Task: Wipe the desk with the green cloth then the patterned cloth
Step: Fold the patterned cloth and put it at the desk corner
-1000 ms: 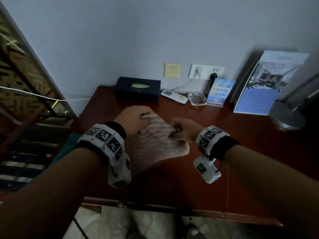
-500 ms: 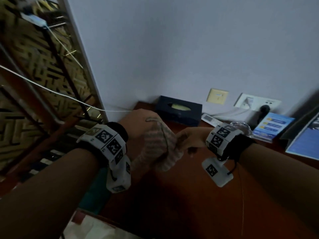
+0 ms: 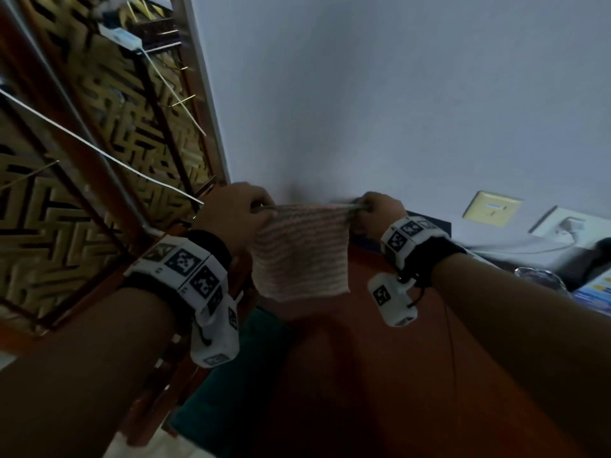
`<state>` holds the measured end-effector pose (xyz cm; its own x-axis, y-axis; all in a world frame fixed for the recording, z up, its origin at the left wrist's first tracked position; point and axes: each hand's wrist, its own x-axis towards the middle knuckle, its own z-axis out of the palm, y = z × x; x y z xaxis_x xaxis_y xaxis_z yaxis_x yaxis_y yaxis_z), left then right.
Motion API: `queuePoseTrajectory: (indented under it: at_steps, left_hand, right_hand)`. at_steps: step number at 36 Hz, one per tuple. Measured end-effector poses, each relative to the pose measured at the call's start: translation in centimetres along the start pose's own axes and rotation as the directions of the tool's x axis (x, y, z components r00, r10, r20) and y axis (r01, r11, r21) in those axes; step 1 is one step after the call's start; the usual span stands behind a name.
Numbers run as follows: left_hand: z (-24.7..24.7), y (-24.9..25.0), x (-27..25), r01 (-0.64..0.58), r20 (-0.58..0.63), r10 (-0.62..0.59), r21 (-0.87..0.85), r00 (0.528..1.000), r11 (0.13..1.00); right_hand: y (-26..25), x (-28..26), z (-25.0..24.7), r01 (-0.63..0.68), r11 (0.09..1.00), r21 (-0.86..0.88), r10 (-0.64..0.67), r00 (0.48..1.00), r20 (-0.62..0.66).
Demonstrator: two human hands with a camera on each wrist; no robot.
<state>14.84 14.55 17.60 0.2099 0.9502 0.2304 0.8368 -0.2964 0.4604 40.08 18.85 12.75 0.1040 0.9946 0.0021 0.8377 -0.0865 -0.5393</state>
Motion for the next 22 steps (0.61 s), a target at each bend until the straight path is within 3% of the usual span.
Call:
queuePoseTrajectory:
  at_steps: [6,12,22]
  left_hand:
    - [0.8,-1.2,-0.1,-0.011,-0.054,0.008,-0.049,0.999,0.999]
    - [6.1,-2.3,-2.1,0.088,0.154,-0.070,-0.109,0.986,0.990]
    - [13.6,-1.2,-5.4,0.184,0.436,-0.086,-0.189,0.896,0.965]
  right_hand:
    - [-0.4,2.1,1.7,-0.019,0.991,0.135,0.032,0.996,-0.089]
    - [2.5,1.4,4.0,-0.083,0.993,0.082,0.086,0.996,-0.038]
    - [7.5,0.2,7.2,-0.273,0.947,0.171,0.267,0.962,0.060]
